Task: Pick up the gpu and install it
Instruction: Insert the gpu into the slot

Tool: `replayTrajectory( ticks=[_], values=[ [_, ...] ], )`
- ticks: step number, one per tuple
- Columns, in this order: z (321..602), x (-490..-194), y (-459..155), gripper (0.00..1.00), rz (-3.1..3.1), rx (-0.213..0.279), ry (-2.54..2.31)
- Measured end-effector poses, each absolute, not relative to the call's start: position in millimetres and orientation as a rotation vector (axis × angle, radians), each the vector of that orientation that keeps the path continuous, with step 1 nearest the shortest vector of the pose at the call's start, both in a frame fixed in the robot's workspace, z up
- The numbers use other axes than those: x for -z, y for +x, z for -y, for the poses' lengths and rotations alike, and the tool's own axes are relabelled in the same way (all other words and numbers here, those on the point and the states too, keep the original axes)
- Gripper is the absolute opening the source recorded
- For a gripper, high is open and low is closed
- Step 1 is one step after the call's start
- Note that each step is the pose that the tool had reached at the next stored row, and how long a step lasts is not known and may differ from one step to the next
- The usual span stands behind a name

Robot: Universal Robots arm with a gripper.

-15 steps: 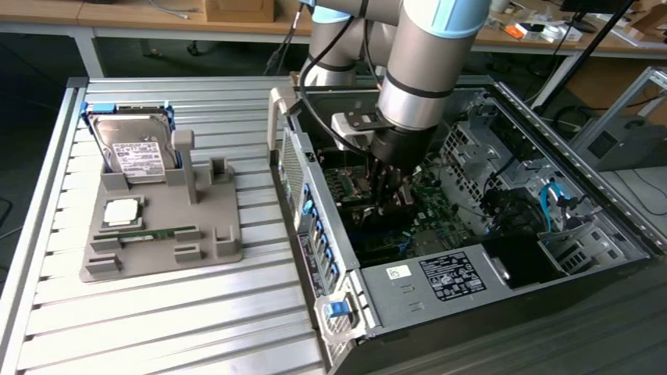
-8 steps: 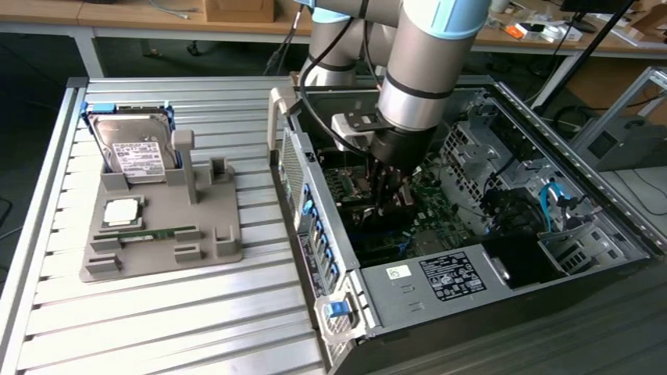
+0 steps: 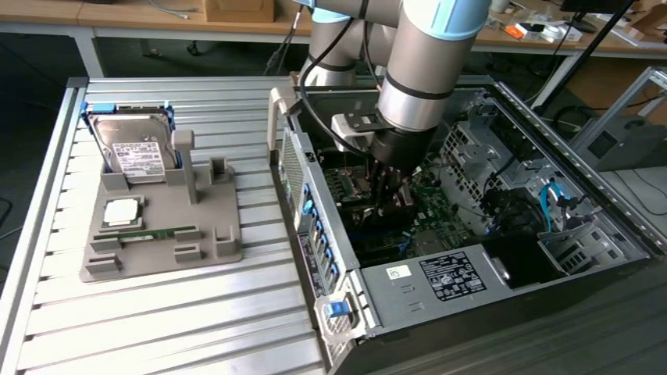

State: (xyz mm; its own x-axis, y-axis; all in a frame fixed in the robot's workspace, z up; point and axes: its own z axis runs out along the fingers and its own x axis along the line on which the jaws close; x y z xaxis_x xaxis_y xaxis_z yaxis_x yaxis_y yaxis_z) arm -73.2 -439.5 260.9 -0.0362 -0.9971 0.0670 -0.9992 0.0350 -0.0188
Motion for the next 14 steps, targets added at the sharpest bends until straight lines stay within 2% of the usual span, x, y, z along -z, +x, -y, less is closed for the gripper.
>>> replayTrajectory(
  ticks=[14],
  values=[
    [439.4, -266.1, -73.2, 0.27, 2.234, -0.093, 2.156]
  ],
)
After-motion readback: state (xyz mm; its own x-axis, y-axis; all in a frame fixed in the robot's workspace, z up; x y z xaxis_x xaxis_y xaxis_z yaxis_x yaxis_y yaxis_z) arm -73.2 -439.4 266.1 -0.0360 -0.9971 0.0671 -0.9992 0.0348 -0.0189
